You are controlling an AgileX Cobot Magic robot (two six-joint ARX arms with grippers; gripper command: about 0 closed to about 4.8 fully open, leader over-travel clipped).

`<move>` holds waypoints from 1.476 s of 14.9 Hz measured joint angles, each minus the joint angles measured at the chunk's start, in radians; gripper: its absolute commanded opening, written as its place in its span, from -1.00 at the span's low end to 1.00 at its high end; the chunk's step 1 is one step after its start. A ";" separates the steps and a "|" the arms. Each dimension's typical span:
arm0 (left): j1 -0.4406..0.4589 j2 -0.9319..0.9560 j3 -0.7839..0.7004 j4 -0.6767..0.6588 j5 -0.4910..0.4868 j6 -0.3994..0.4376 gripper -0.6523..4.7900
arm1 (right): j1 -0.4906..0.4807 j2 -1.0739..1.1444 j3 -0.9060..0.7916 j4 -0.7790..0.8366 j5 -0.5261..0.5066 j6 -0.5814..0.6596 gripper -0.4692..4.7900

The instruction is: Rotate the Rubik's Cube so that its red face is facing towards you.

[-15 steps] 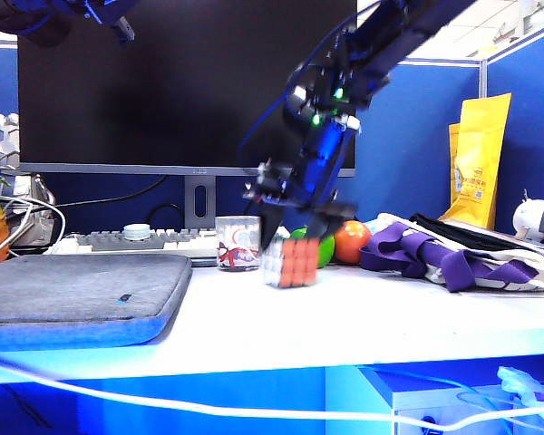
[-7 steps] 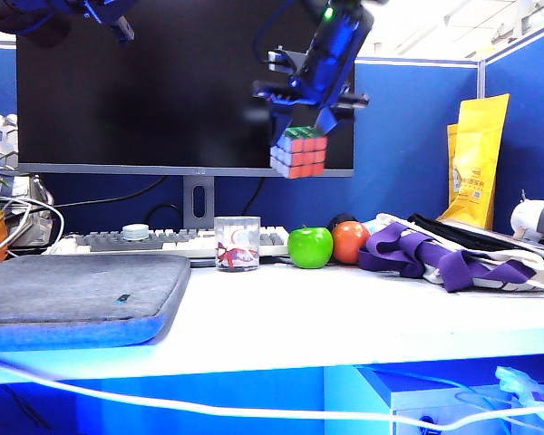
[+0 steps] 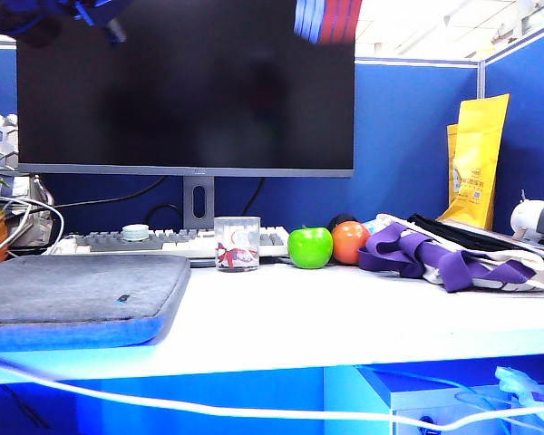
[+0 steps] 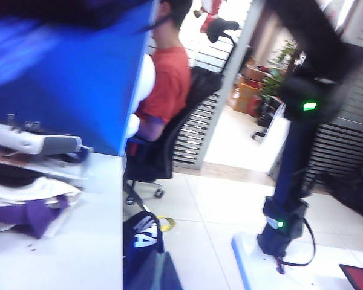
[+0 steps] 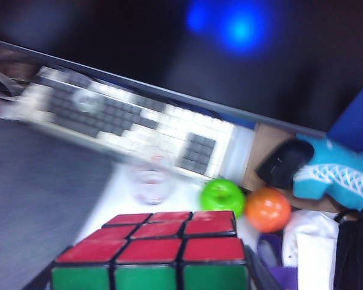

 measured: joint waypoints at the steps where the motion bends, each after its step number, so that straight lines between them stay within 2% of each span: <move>1: 0.007 0.000 0.000 0.000 0.000 0.000 -0.78 | 0.008 -0.059 -0.008 -0.024 -0.002 -0.006 -0.82; 3: 0.014 0.000 0.000 0.000 0.000 -0.004 -0.78 | 0.019 -0.188 -0.111 -0.021 0.026 -0.021 -0.82; 4: 0.019 0.000 0.000 0.000 0.000 -0.008 -0.78 | 0.030 -0.283 -0.241 0.003 0.044 -0.022 -0.82; 5: 0.025 0.000 0.000 0.000 0.000 -0.012 -0.78 | 0.051 -0.406 -0.462 0.098 0.046 -0.022 -0.82; 7: 0.026 0.000 0.000 0.000 0.000 -0.021 -0.78 | 0.058 -0.562 -0.929 0.471 0.037 0.053 -0.82; 9: 0.025 0.000 0.000 0.000 0.000 -0.023 -0.78 | 0.053 -0.518 -1.216 0.737 0.036 0.135 -0.82; 10: 0.026 0.000 0.000 0.000 0.000 -0.023 -0.78 | 0.055 -0.476 -1.305 0.851 0.033 0.170 -0.82; 12: 0.025 0.000 0.000 0.000 0.000 -0.019 -0.78 | 0.056 -0.344 -1.377 1.128 0.064 0.202 -0.82; 15: 0.017 0.000 0.000 0.000 0.000 -0.002 -0.78 | 0.063 -0.136 -1.390 1.365 0.082 0.232 -0.82; 16: 0.017 0.000 0.000 0.000 0.000 0.000 -0.78 | 0.066 -0.071 -1.380 1.519 0.098 0.236 -0.82; 18: 0.018 0.000 0.000 0.000 0.000 0.010 -0.78 | 0.054 0.003 -1.374 1.598 0.103 0.246 -0.82; 22: 0.017 0.000 0.000 0.000 0.000 0.025 -0.78 | 0.056 0.075 -1.350 1.554 0.105 0.270 -0.82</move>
